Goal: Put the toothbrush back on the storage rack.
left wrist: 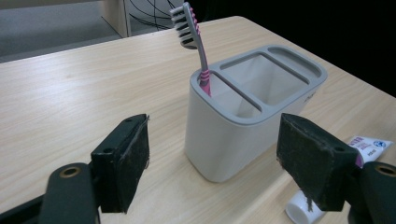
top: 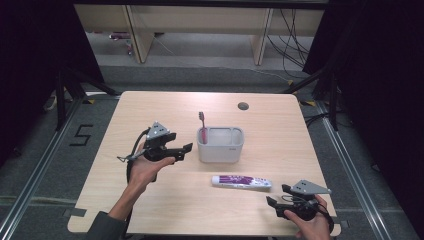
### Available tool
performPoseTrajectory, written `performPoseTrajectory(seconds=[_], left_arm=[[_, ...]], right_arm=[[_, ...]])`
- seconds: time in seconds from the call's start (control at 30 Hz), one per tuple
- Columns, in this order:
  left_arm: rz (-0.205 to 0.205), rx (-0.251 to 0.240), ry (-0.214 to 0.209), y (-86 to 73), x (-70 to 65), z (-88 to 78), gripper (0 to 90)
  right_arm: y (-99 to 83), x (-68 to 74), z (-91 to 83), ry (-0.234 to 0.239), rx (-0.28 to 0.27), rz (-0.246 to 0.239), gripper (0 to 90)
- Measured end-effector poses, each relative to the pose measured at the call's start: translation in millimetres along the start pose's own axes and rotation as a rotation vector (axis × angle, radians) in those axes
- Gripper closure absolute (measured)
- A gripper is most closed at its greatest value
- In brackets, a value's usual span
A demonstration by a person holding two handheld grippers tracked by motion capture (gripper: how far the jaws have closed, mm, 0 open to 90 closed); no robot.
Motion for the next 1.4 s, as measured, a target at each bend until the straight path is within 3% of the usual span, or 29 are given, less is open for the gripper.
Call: performPoseTrajectory(seconds=[0.43, 0.63, 0.8, 1.0, 1.4], left_arm=[[0.037, 0.012, -0.023, -23.1, -7.5, -24.1, 24.0], [0.072, 0.026, -0.048, -37.9, -15.2, -35.2, 18.8], [0.069, 0.033, -0.078, -46.3, -18.9, -39.2, 16.7], [0.094, 0.051, -0.095, -59.2, -22.0, -48.5, 16.5], [0.088, 0.089, -0.072, -91.3, -13.0, -66.2, 16.5]], right_arm=[[-0.4, 0.2, 0.1, 0.003, 0.002, 0.012, 24.8], [0.1, 0.5, 0.4, 0.005, -0.003, 0.007, 24.8], [0.6, 2.1, 0.9, 0.023, -0.007, 0.013, 24.8], [0.5, 0.3, 1.1, 0.016, -0.01, 0.01, 24.8], [-0.1, 0.2, 1.4, 0.018, -0.005, 0.013, 24.8]])
Point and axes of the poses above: each handheld gripper's, and its own axes: z roughly forward along the jaws, y roughly out of its top, x roughly to its left, the point moved 7 cm from there along z, roughly forward along the jaws, and after that the axes turned 3 degrees about y, right-handed, at the moved point
